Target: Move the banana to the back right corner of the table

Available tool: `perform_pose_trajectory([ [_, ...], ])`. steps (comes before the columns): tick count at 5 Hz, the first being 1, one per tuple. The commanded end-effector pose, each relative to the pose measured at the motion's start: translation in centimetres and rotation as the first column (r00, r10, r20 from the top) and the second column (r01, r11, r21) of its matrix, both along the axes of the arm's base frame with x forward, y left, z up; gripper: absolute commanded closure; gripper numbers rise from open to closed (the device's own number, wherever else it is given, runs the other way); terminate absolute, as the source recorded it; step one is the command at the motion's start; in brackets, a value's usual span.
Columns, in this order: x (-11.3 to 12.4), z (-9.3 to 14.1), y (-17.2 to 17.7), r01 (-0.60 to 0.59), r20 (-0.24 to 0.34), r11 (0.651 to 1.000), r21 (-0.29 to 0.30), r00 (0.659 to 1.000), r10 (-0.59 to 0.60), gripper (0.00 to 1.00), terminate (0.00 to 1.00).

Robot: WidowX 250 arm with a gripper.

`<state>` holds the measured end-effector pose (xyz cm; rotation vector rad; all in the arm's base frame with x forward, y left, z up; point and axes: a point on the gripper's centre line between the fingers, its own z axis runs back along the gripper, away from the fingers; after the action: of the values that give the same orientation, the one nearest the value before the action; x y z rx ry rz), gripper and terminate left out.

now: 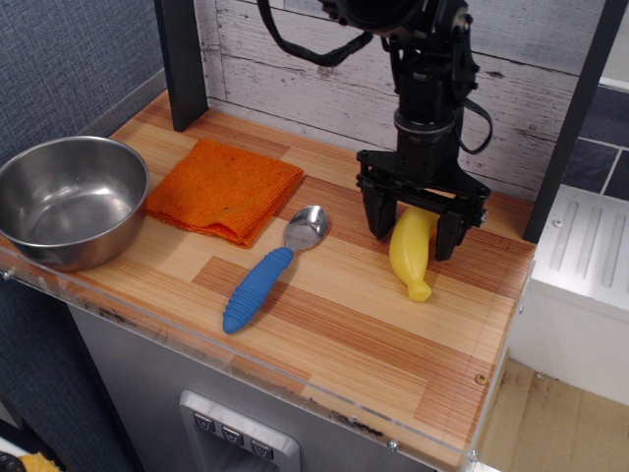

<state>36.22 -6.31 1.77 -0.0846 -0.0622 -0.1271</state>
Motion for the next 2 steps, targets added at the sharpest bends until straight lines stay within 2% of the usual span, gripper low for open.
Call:
perform_pose_trajectory([
  [1, -2.3, 12.4, 6.9, 0.067, 0.189, 0.997, -0.024, 0.98, -0.061, 0.0, 0.0],
  [2, -4.0, 15.2, 12.0, 0.144, 0.162, 0.99, -0.013, 0.977, -0.14, 0.0, 0.0],
])
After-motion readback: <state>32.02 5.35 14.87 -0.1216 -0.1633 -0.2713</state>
